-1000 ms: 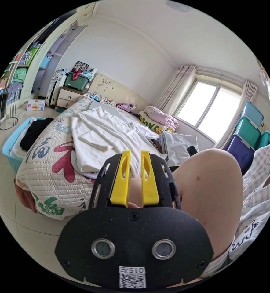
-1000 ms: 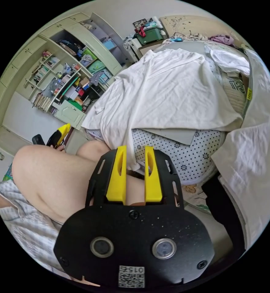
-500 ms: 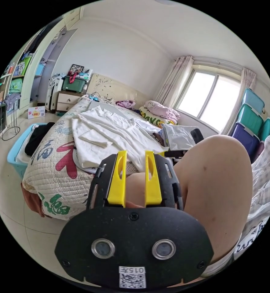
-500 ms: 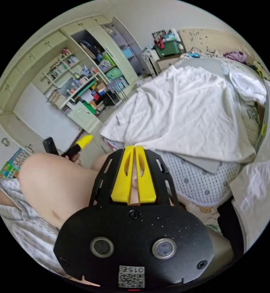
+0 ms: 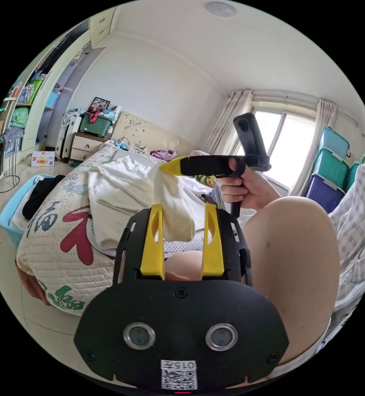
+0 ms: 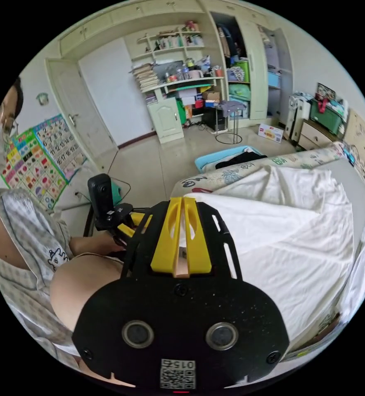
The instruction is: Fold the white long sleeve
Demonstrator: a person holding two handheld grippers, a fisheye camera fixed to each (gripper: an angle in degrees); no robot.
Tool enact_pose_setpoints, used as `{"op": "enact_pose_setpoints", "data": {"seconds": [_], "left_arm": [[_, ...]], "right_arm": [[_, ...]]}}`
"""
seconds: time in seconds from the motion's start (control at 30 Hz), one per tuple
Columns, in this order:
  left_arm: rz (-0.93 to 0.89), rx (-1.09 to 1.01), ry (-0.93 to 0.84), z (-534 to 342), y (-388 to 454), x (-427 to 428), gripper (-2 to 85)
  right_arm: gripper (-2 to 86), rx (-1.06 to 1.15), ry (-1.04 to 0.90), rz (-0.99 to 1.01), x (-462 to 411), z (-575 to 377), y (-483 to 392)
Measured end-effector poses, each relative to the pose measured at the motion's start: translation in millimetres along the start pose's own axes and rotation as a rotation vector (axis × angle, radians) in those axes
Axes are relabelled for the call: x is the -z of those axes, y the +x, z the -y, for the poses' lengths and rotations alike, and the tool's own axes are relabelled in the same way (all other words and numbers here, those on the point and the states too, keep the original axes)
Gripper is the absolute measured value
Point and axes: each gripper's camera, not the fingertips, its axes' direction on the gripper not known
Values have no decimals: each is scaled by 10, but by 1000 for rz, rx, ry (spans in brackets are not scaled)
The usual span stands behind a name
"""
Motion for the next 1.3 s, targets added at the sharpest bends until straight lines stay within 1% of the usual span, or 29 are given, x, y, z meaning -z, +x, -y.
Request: {"op": "enact_pose_setpoints", "data": {"seconds": [0.13, 0.2, 0.27, 0.33, 0.43, 0.47, 0.53, 0.57, 0.6, 0.67, 0.77, 0.87, 0.9, 0.93, 0.97, 1.0, 1.03, 1.07, 1.1, 1.13, 1.17, 1.2, 1.23, 1.27, 1.3], "left_arm": [[16, 94, 57, -73, -281, 98, 26], [42, 154, 105, -138, -426, 216, 17], [128, 239, 182, -234, -560, 393, 13], [221, 329, 272, -340, -740, 653, 10], [258, 439, 356, -449, -954, 924, 8], [267, 450, 372, -468, -976, 967, 8], [314, 471, 408, -509, -1018, 1089, 7], [321, 473, 408, -511, -1028, 1103, 7], [326, 479, 402, -511, -1052, 1122, 7], [327, 478, 392, -499, -1082, 1129, 6], [334, 453, 374, -403, -1130, 1120, 7], [351, 350, 346, -60, -1253, 1167, 8], [356, 294, 335, 171, -1344, 1227, 8], [372, 239, 335, 429, -1467, 1306, 10], [384, 221, 334, 558, -1547, 1350, 11], [448, 201, 333, 816, -1717, 1424, 15], [536, 199, 340, 1049, -1911, 1470, 19], [590, 204, 337, 1158, -2011, 1478, 22], [698, 216, 311, 1360, -2212, 1445, 29], [800, 221, 235, 1554, -2411, 1346, 38], [841, 234, 197, 1634, -2500, 1287, 43], [898, 251, 145, 1750, -2623, 1168, 52], [913, 274, 131, 1831, -2659, 1067, 56], [904, 276, 137, 1866, -2640, 1018, 58], [874, 233, 156, 1940, -2533, 889, 61]], "right_arm": [[10, 41, 0, -4, -243, 111, -79], [49, 5, 34, -10, -272, 80, -25], [75, -30, 30, -56, -330, 51, 57], [87, -65, -28, -113, -488, 47, 197], [109, -52, -141, -157, -790, 113, 306], [110, -46, -165, -170, -858, 131, 317], [109, -18, -288, -170, -1151, 203, 367], [106, -17, -318, -172, -1222, 217, 387], [83, -4, -321, -190, -1288, 240, 400], [66, 3, -307, -230, -1306, 289, 433], [54, -36, -273, -144, -1208, 372, 625], [49, -139, -158, -114, -639, 394, 1084], [46, -202, -107, -153, -250, 367, 1363], [44, -297, -54, -262, 227, 316, 1671], [43, -350, -26, -333, 492, 280, 1822], [42, -448, 36, -505, 1052, 184, 2090], [41, -554, 86, -730, 1607, 44, 2319], [42, -610, 92, -848, 1846, -35, 2421], [43, -723, 74, -1068, 2240, -213, 2619], [47, -832, -9, -1230, 2511, -401, 2830], [48, -895, -55, -1289, 2618, -497, 2926], [67, -1019, -103, -1367, 2796, -660, 3059], [76, -1063, -87, -1367, 2896, -738, 3091], [76, -1050, -55, -1349, 2913, -744, 3072], [70, -962, 24, -1293, 2867, -708, 3001]]}}
